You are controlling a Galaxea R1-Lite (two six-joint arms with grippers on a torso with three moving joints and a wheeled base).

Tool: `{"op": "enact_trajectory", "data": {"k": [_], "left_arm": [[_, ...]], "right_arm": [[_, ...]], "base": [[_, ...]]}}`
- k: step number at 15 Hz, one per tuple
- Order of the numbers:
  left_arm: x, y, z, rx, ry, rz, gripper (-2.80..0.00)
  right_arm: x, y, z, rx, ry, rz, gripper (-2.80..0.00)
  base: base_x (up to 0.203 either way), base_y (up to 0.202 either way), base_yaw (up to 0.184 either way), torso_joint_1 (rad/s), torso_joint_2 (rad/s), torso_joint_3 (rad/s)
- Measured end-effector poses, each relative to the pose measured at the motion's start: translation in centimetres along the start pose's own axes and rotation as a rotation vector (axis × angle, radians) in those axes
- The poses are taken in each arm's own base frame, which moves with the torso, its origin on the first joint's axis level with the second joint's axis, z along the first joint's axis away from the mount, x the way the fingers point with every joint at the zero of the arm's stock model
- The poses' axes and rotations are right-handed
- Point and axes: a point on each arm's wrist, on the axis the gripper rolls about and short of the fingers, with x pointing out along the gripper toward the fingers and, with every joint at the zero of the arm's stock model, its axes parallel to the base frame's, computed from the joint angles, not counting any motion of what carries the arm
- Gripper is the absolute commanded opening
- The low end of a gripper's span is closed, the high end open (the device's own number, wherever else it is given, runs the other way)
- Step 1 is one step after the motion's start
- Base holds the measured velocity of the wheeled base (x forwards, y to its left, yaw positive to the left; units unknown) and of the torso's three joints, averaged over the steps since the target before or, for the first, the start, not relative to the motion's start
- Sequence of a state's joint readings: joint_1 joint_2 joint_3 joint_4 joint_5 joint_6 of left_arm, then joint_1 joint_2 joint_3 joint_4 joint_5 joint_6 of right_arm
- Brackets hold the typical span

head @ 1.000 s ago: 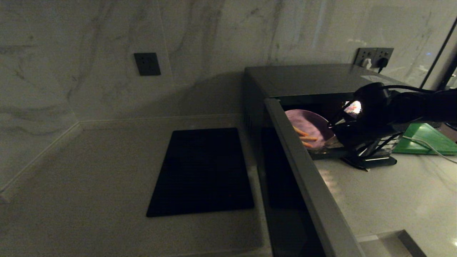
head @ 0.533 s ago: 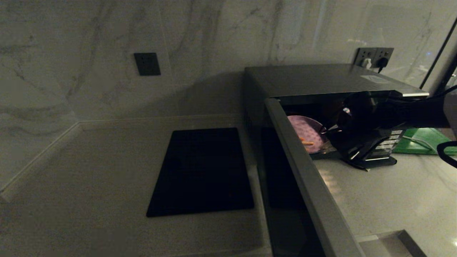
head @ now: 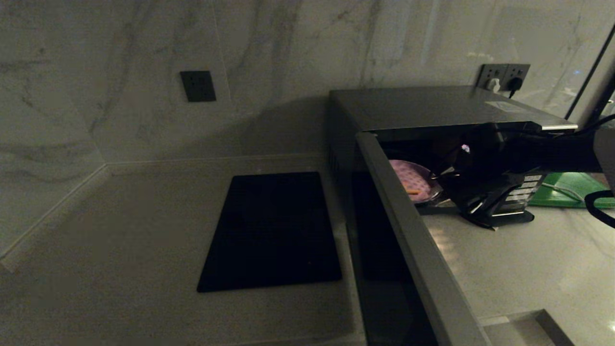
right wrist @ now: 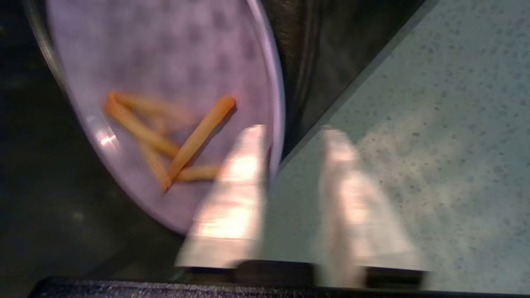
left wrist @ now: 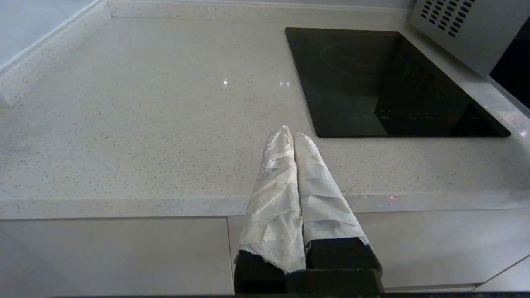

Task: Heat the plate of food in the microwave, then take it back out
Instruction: Put the plate in the microwave oven, then close the microwave oven

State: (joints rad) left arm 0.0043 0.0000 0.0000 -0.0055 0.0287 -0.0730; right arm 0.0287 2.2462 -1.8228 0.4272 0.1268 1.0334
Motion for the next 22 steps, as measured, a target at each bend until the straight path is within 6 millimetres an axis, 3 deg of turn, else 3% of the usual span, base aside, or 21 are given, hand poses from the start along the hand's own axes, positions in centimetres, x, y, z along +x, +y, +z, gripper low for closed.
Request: {"op": "enact_trajectory", "data": {"k": [7,10,13,14,18,22], "left_arm": [[0.0,0.0,0.0,0.0,0.0,0.0,-2.8],[0.0,0.0,0.0,0.0,0.0,0.0,-2.8],[0.0,0.0,0.0,0.0,0.0,0.0,-2.8],[0.0,0.0,0.0,0.0,0.0,0.0,-2.8],[0.0,0.0,0.0,0.0,0.0,-0.001,-2.8],[0.0,0.0,0.0,0.0,0.0,0.0,-2.8]], "right_arm": [[-3.9,0.9,0.0,-0.004,-0.033,0.054,0.0],[-7.1,0.1,-0.9,0.001,-0.033,0.051,0.0],[-11.7,-1.0,-2.3,-0.004,-0.051,0.058,0.0],[-13.5,-1.6,-2.9,-0.01,-0.061,0.047,-2.8],[-20.7,-4.6,-5.5,-0.104,-0.137,-0.014,-2.8],[-27.9,-6.6,-7.9,-0.353,-0.315,-0.04,-2.8]], "base": [[0.0,0.0,0.0,0.0,0.0,0.0],[0.0,0.0,0.0,0.0,0.0,0.0],[0.0,0.0,0.0,0.0,0.0,0.0],[0.0,0.0,0.0,0.0,0.0,0.0],[0.0,0.0,0.0,0.0,0.0,0.0],[0.0,0.0,0.0,0.0,0.0,0.0]]}}
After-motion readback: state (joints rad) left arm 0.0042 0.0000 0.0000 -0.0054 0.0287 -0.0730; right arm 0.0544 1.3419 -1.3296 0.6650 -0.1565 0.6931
